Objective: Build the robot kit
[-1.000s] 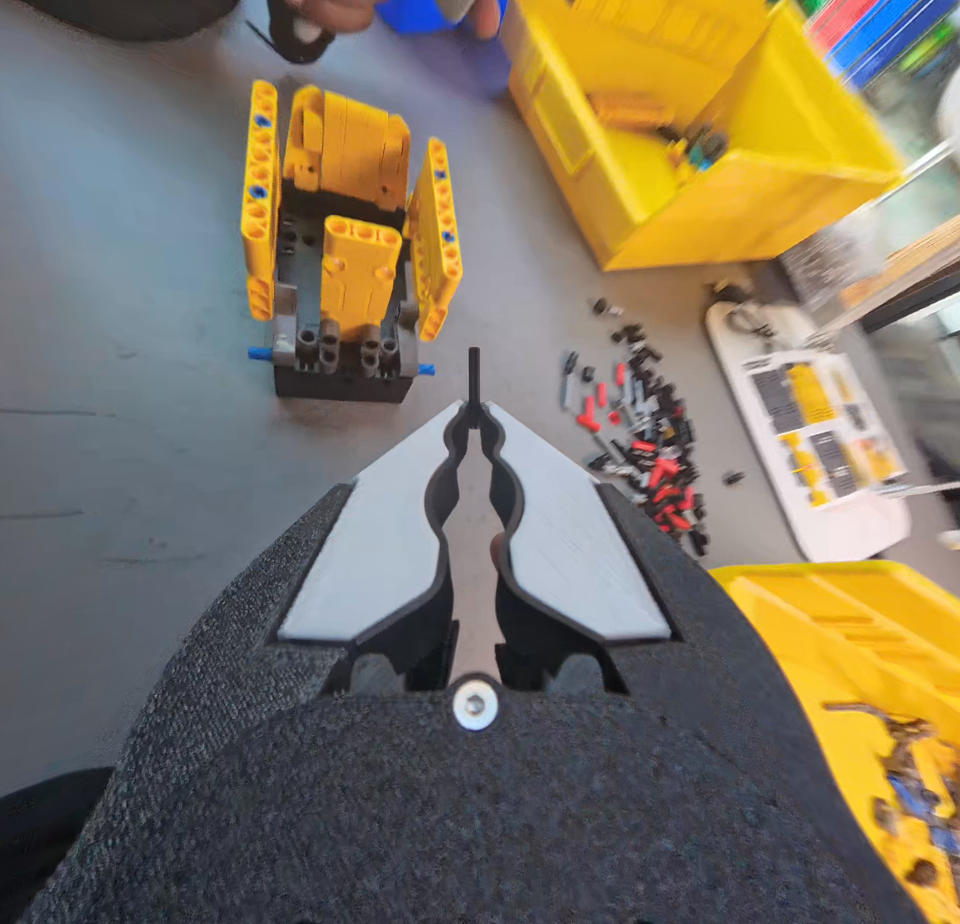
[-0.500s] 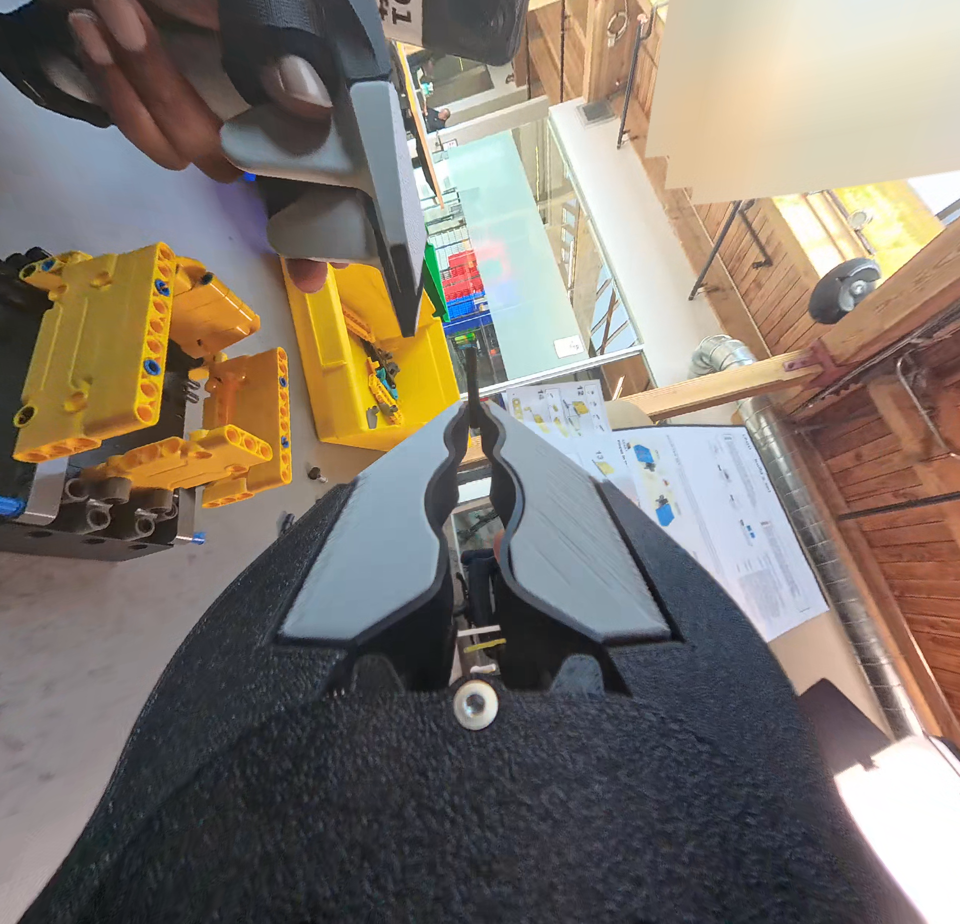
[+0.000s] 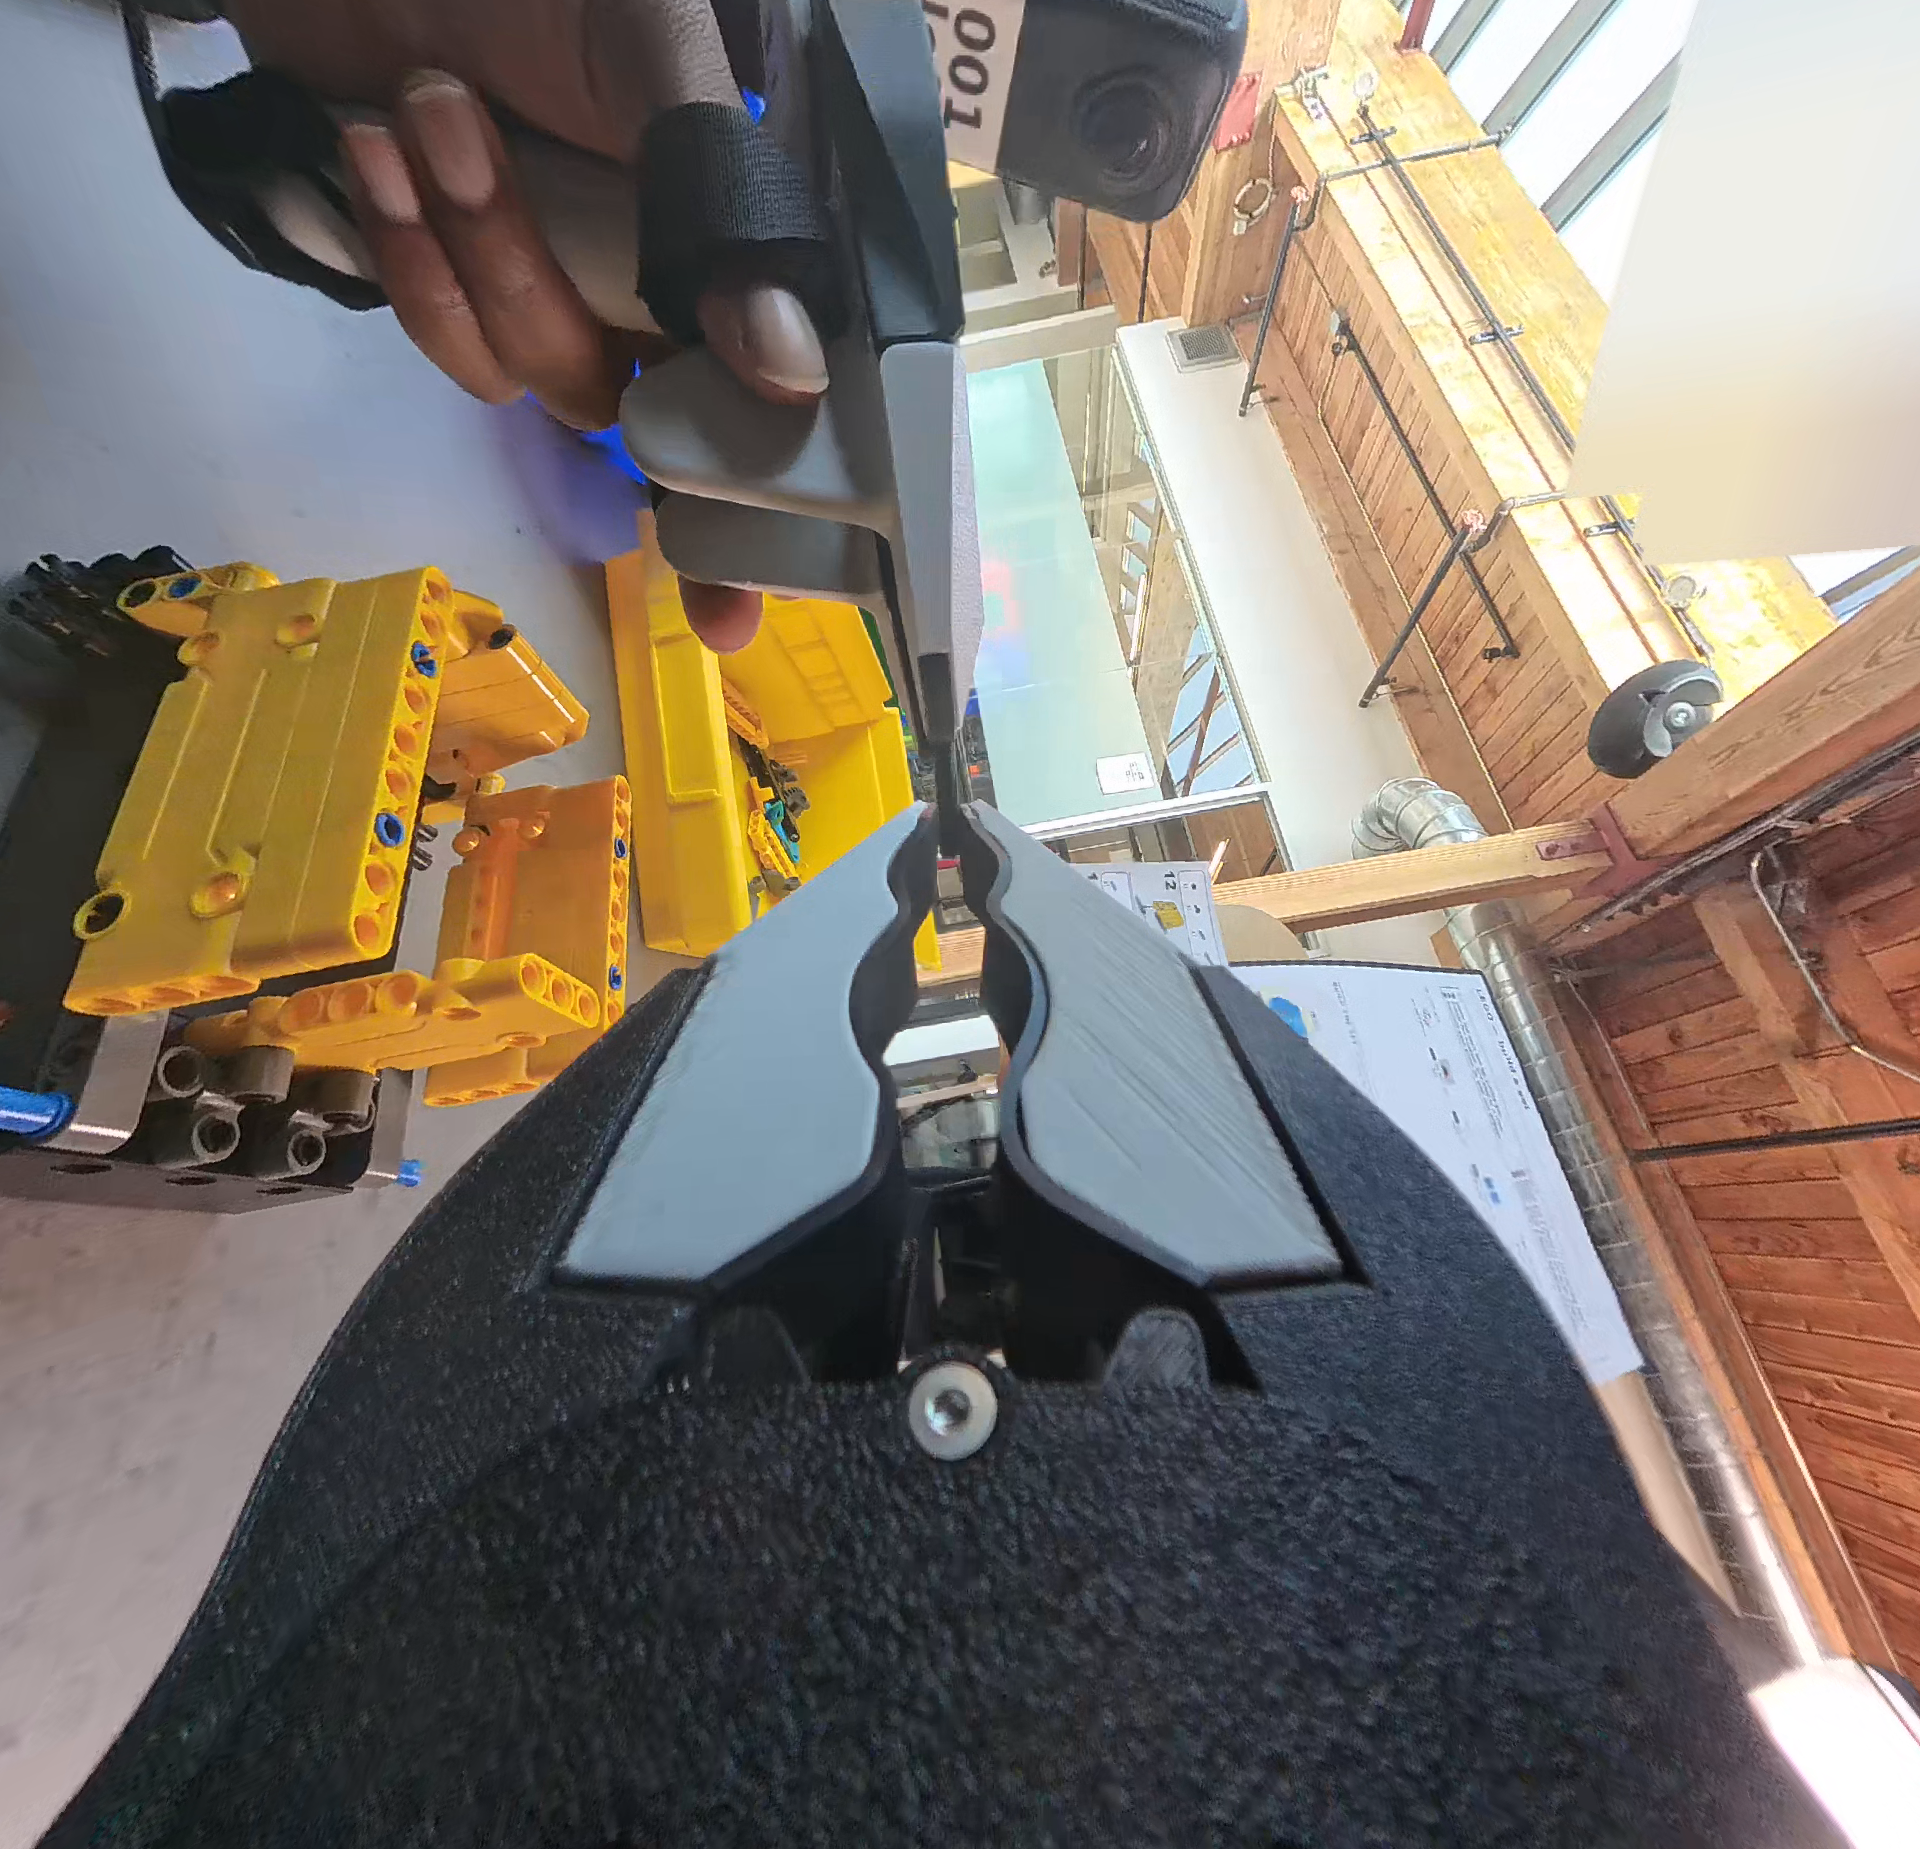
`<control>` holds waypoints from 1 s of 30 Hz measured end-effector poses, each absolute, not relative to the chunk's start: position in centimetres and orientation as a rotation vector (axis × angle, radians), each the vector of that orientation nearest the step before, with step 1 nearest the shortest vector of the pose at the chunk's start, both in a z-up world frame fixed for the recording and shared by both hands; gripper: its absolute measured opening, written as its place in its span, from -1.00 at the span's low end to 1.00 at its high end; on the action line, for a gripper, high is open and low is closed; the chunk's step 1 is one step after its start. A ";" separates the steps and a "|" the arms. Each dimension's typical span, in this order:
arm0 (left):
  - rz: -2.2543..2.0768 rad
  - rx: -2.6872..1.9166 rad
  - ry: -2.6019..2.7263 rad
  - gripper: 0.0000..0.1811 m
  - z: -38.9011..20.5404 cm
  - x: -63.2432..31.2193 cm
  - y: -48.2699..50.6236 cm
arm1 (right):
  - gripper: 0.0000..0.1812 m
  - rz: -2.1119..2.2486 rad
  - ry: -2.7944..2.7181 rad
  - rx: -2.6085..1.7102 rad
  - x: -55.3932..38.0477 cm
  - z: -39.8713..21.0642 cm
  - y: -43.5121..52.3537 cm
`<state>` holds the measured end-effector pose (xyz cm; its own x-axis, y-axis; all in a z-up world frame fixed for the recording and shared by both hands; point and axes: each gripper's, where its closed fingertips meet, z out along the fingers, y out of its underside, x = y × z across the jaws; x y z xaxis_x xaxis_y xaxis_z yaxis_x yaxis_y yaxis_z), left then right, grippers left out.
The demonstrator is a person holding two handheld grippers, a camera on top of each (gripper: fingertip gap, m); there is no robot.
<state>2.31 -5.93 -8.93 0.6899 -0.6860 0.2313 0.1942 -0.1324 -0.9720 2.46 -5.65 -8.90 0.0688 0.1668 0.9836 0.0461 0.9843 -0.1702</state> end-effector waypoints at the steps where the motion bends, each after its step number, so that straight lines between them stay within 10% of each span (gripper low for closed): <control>1: -0.781 -1.526 0.428 -0.97 -8.9 2.3 -5.9 | -0.97 0.122 -1.499 -0.196 2.4 -8.9 -5.6; 12: -0.560 -1.410 0.606 -0.97 -8.3 2.5 -7.0 | -0.72 1.585 -1.483 -1.060 3.9 -7.1 -5.6; 30: -0.168 -1.306 0.958 -0.97 -9.9 5.2 -8.4 | -0.96 1.878 -1.634 -1.137 5.1 -9.9 -8.1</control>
